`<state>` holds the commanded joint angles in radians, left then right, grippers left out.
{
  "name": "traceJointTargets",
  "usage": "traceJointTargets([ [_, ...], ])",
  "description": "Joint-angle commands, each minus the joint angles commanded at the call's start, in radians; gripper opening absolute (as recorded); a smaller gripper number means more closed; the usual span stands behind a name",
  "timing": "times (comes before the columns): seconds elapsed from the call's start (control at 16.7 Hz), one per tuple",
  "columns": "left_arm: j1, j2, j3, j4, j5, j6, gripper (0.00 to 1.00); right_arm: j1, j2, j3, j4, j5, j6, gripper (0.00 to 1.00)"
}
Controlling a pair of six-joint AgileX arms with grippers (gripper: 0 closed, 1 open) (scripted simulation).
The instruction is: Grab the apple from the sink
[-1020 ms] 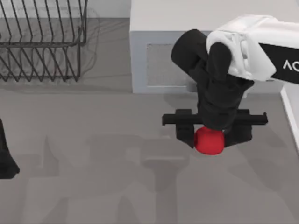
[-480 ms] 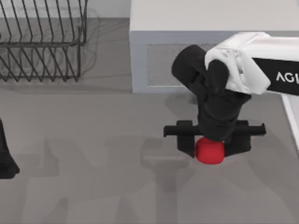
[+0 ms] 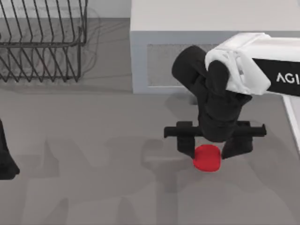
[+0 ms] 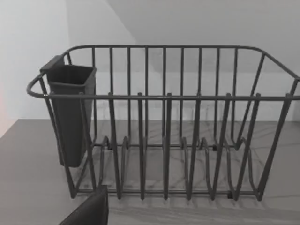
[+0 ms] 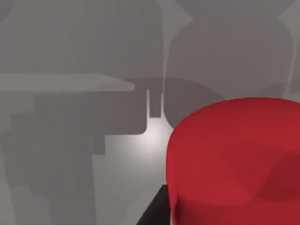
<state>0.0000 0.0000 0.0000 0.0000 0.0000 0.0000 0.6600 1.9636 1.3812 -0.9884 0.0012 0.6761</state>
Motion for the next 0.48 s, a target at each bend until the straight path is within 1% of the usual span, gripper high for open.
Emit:
traceJointTargets([
  [0.18,0.000,0.000,0.000,0.000,0.000,0.000,1.00,0.000,0.000,0.000,0.000,0.000,0.000,0.98],
  [0.24,0.000,0.000,0.000,0.000,0.000,0.000,1.00,0.000,0.000,0.000,0.000,0.000,0.000,1.00],
  [0.48,0.000,0.000,0.000,0.000,0.000,0.000,1.00,0.000,0.000,0.000,0.000,0.000,0.000,1.00],
])
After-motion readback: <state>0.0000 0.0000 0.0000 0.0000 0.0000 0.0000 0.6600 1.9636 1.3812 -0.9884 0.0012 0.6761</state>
